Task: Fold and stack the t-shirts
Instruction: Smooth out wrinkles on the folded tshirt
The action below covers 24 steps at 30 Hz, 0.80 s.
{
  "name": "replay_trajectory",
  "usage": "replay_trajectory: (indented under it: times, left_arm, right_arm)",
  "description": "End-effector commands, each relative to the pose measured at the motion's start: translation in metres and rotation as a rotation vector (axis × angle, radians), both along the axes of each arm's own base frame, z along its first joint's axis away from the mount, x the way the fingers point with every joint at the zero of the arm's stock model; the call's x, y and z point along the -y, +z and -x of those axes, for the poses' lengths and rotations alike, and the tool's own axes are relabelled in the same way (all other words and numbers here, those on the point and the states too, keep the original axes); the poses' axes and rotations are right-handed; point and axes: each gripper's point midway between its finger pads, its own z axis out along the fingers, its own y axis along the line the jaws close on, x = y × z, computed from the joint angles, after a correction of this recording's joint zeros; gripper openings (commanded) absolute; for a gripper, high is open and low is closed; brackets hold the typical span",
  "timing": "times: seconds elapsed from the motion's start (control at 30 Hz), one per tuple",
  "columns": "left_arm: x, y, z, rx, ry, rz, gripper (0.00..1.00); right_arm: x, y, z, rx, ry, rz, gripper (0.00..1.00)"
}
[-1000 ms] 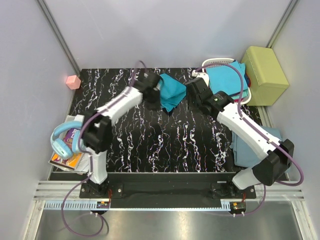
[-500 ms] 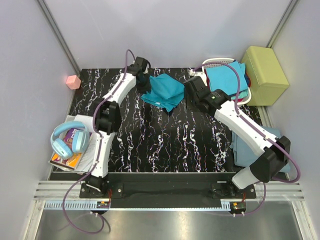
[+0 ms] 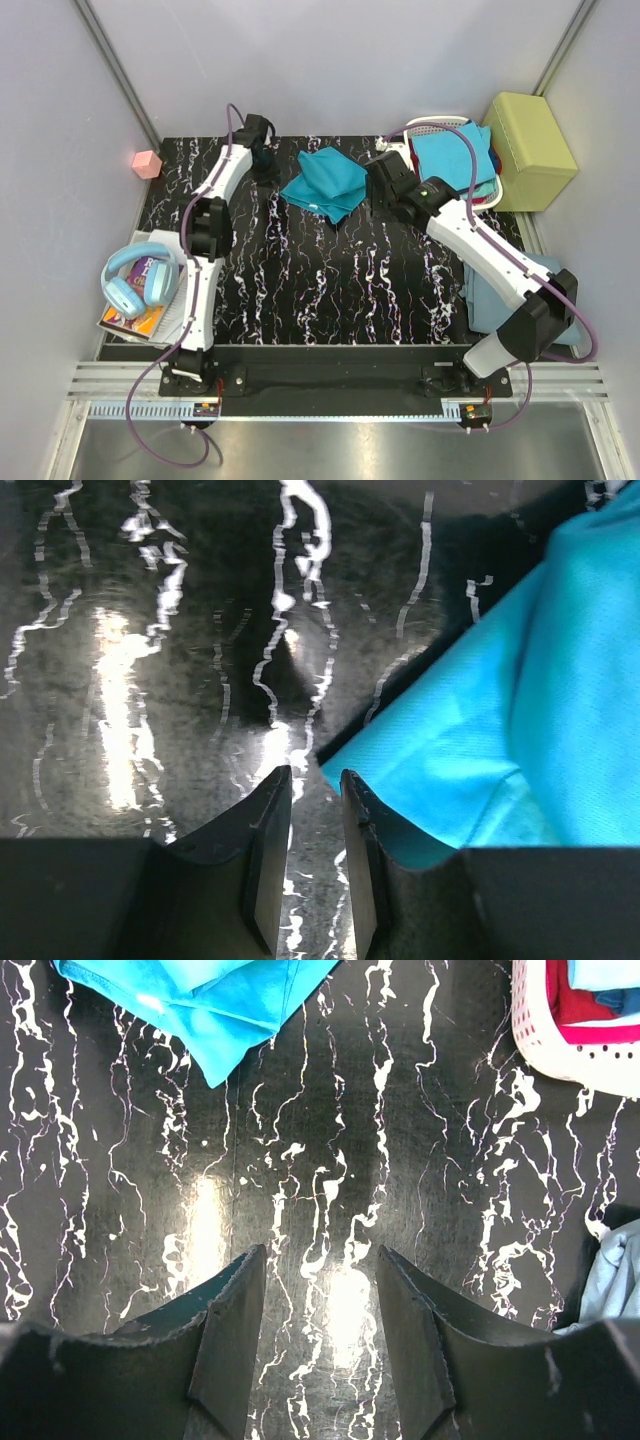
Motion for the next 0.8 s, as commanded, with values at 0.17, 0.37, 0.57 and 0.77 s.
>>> replay_trajectory:
  times: [0.17, 0.37, 0.57, 0.77]
  left_arm:
    - [0.024, 0.015, -0.018, 0.078, -0.033, 0.086, 0.34]
    - [0.032, -0.007, -0.014, 0.034, -0.044, 0.109, 0.35]
    - [0.036, -0.016, -0.013, 0.018, -0.051, 0.13, 0.33]
    - [0.041, -0.028, 0.016, -0.055, -0.074, 0.112, 0.08]
  right_arm:
    - [-0.007, -0.005, -0.003, -0.013, 0.025, -0.011, 0.56]
    - [-0.006, -0.008, -0.003, -0.019, 0.023, 0.001, 0.55]
    - [-0.005, -0.011, -0.006, -0.025, 0.015, 0.004, 0.56]
    - [-0.007, -0.012, -0.01, -0.026, 0.007, 0.003, 0.55]
